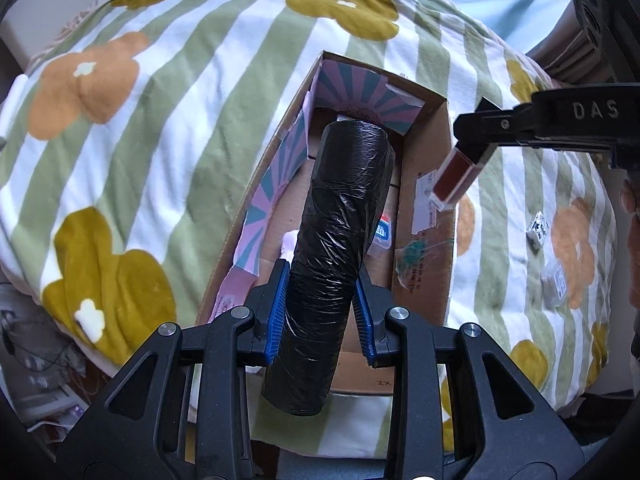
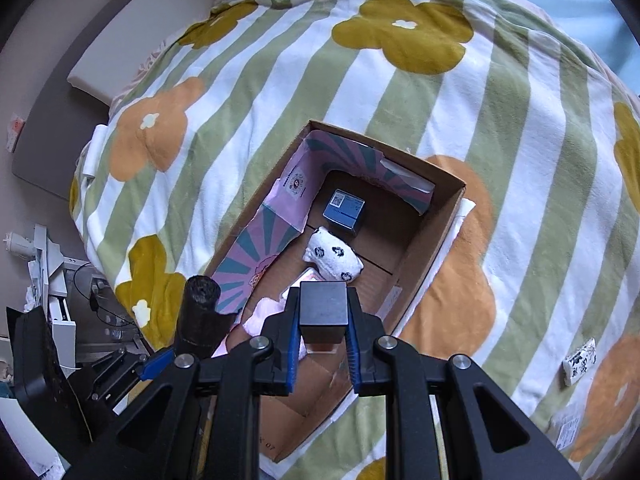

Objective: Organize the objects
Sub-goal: 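Lift and carry the black roll and lip gloss over the cardboard box, then open both tools to drop the roll and lip gloss into the box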

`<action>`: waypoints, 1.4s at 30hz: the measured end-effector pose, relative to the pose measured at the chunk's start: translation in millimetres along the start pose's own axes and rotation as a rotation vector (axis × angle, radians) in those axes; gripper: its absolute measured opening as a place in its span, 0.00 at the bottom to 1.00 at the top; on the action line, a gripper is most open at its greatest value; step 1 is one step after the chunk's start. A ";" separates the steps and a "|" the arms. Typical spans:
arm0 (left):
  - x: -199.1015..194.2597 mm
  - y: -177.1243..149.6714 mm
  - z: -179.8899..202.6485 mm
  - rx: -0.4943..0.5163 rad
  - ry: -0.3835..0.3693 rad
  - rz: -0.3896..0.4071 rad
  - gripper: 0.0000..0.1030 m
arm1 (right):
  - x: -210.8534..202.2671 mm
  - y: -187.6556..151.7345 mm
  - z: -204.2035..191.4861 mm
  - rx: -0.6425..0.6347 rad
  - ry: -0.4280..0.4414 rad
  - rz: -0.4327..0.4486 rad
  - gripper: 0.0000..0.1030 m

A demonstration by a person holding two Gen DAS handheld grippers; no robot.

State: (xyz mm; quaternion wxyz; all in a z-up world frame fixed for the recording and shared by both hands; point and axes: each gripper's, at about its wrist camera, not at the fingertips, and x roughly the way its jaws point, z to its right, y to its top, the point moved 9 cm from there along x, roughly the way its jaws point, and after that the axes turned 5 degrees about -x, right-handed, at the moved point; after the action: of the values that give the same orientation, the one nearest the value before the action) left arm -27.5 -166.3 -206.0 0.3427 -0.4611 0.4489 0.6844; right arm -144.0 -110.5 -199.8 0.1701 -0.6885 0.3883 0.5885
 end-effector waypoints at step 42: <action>61.3 18.1 23.1 0.035 -0.028 -0.080 1.00 | 30.1 25.2 33.7 0.107 -0.065 0.018 0.90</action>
State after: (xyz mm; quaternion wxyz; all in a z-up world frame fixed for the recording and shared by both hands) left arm -71.7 -148.0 -254.2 0.3840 -0.4631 0.4370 0.6687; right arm -185.2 -113.4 -230.9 0.2136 -0.6554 0.4197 0.5905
